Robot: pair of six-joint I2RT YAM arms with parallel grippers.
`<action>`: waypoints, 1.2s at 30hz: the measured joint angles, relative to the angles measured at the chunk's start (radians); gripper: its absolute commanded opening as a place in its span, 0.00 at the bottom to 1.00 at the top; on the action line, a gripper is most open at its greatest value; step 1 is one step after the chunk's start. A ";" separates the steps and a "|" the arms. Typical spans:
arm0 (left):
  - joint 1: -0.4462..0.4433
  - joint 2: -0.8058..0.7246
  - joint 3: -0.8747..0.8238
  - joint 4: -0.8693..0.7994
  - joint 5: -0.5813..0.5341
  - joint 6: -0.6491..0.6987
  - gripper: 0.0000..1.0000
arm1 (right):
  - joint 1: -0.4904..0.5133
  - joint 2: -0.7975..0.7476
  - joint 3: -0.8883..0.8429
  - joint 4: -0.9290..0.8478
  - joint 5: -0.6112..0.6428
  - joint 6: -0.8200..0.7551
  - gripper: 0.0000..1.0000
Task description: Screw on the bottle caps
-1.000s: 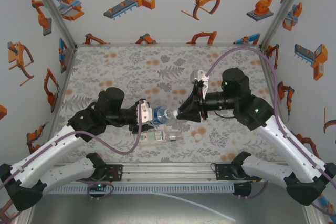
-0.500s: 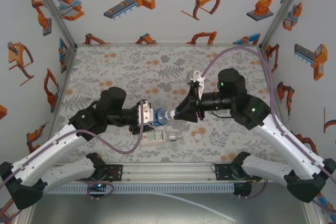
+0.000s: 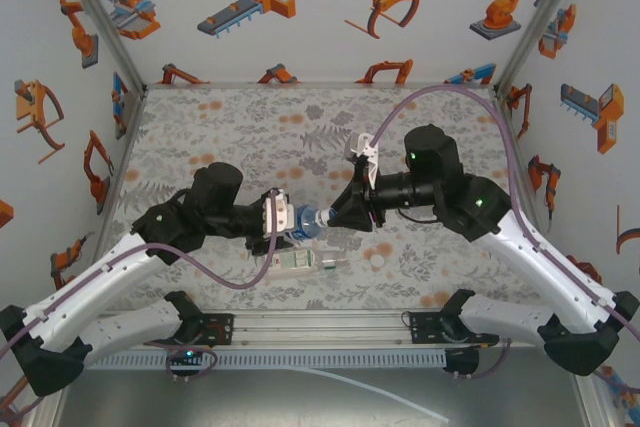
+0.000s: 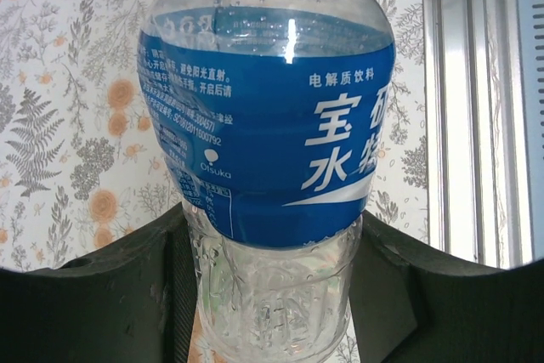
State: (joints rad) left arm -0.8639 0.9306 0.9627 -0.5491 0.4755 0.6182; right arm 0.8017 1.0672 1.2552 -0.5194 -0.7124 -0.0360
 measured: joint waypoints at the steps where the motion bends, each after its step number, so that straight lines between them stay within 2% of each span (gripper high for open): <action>1: 0.000 0.002 0.000 -0.005 0.000 0.000 0.00 | 0.004 0.005 0.005 -0.010 0.005 -0.010 0.00; 18: 0.000 0.045 0.019 -0.064 0.017 -0.012 0.00 | 0.042 0.034 0.029 -0.071 0.044 -0.078 0.00; 27: 0.000 0.079 0.028 -0.075 0.073 -0.023 0.00 | 0.060 0.023 0.029 -0.074 0.041 -0.124 0.00; 36: 0.000 0.126 0.094 -0.183 0.131 -0.003 0.00 | 0.066 0.034 0.057 -0.136 0.000 -0.213 0.00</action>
State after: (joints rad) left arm -0.8639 1.0561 1.0565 -0.7319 0.6064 0.6147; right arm 0.8677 1.1007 1.3125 -0.6556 -0.7128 -0.2493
